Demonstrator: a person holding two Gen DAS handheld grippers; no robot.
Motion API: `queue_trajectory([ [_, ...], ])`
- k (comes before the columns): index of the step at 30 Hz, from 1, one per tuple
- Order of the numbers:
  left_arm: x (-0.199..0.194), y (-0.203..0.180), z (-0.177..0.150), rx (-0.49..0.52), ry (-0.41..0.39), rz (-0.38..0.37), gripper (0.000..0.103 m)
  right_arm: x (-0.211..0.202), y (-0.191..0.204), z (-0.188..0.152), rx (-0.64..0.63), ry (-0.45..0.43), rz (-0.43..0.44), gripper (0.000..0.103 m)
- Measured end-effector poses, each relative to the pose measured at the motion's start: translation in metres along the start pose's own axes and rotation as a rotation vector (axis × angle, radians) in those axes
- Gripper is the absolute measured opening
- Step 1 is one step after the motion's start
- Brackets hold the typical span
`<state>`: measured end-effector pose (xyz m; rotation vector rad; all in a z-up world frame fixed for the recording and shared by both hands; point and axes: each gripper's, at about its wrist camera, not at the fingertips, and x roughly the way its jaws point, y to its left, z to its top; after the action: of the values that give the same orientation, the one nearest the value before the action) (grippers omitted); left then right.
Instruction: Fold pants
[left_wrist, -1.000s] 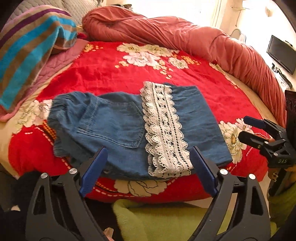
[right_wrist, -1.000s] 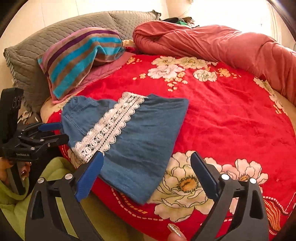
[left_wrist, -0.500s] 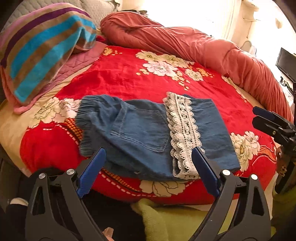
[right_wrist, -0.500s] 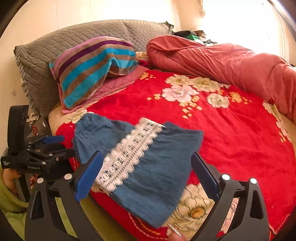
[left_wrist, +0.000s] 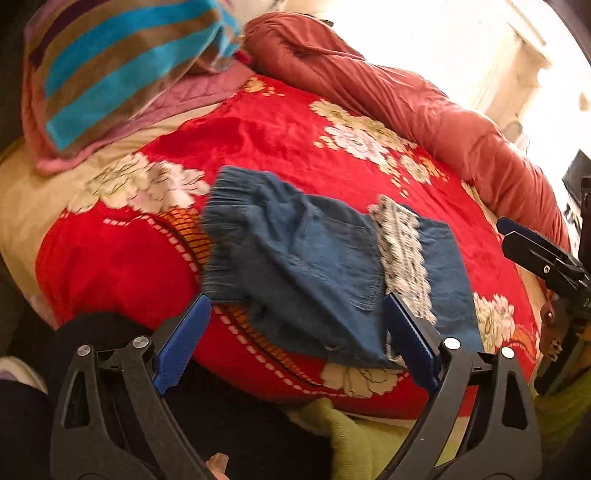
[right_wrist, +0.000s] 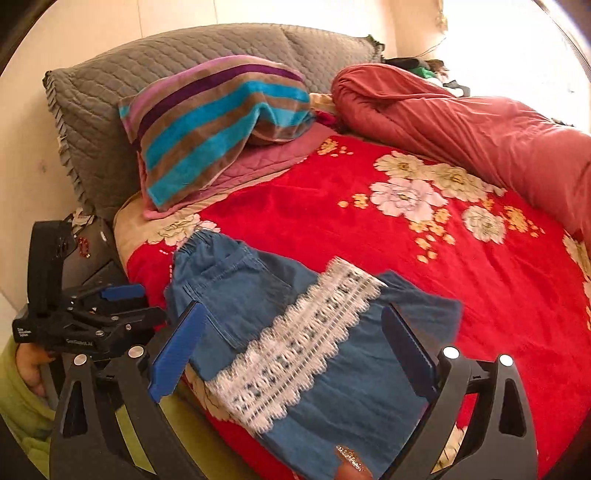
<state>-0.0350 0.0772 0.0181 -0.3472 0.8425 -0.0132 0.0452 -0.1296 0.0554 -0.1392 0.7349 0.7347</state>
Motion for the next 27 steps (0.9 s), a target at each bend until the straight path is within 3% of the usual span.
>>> queue_trajectory([
  [4,0.001,0.019,0.001,-0.06,0.006,-0.053,0.087,0.023,0.011,0.019,-0.039,0.034,0.032,0.095],
  [10,0.013,0.029,-0.001,-0.113,0.047,-0.112,0.064,0.059,0.037,0.049,-0.137,0.08,0.092,0.095],
  [23,0.04,0.032,0.0,-0.137,0.1,-0.137,0.061,0.17,0.071,0.083,-0.271,0.291,0.241,0.095],
  [27,0.043,0.033,0.002,-0.129,0.101,-0.133,0.061,0.193,0.081,0.082,-0.295,0.348,0.28,0.089],
])
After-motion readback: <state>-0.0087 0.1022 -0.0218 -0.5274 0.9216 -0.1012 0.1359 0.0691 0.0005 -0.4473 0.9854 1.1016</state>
